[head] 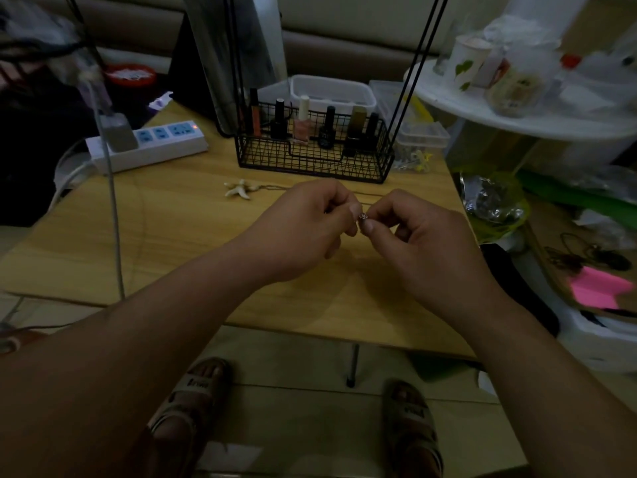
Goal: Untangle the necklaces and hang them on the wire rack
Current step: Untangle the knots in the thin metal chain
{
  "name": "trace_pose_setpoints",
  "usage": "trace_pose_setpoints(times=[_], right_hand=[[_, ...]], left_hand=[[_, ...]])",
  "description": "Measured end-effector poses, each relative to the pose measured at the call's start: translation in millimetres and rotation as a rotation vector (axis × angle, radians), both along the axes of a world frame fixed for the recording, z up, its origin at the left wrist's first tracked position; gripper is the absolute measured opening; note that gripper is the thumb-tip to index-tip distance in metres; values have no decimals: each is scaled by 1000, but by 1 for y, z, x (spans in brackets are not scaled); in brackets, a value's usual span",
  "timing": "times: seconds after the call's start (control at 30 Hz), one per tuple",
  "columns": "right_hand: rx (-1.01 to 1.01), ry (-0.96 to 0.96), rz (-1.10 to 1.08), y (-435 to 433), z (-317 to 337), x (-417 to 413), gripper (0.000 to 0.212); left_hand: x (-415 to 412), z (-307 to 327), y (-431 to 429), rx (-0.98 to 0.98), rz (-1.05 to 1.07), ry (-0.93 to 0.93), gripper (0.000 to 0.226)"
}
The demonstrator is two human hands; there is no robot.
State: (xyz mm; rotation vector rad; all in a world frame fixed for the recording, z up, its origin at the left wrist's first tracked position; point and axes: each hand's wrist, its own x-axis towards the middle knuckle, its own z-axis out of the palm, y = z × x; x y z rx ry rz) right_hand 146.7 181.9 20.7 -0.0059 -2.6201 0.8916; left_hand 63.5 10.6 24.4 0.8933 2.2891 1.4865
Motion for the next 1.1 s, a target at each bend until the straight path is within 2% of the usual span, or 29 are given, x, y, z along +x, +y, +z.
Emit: trace_pose_setpoints(times=[0.13,0.33,0.6,0.73,1.0,1.1], right_hand=[[-83,9,-21,0,1,-2,5],[-214,10,-33,3,2,-3,8],[-20,9,-6,1,1,0,4],[23,41,-17,-4,1,0,6],[-518,-135,-59,-3,9,-5,9],[-591,-193,-11,-1,11,-1,10]], left_hand=[[-2,-2,-1,67,16,-11,8],[-4,-7,-1,50,-20,164,11],[-2,-12,-2,-122,39,401,1],[0,-12,-1,-114,68,368,2],[1,-7,0,27,55,171,7],[1,-2,-1,74,42,116,10]])
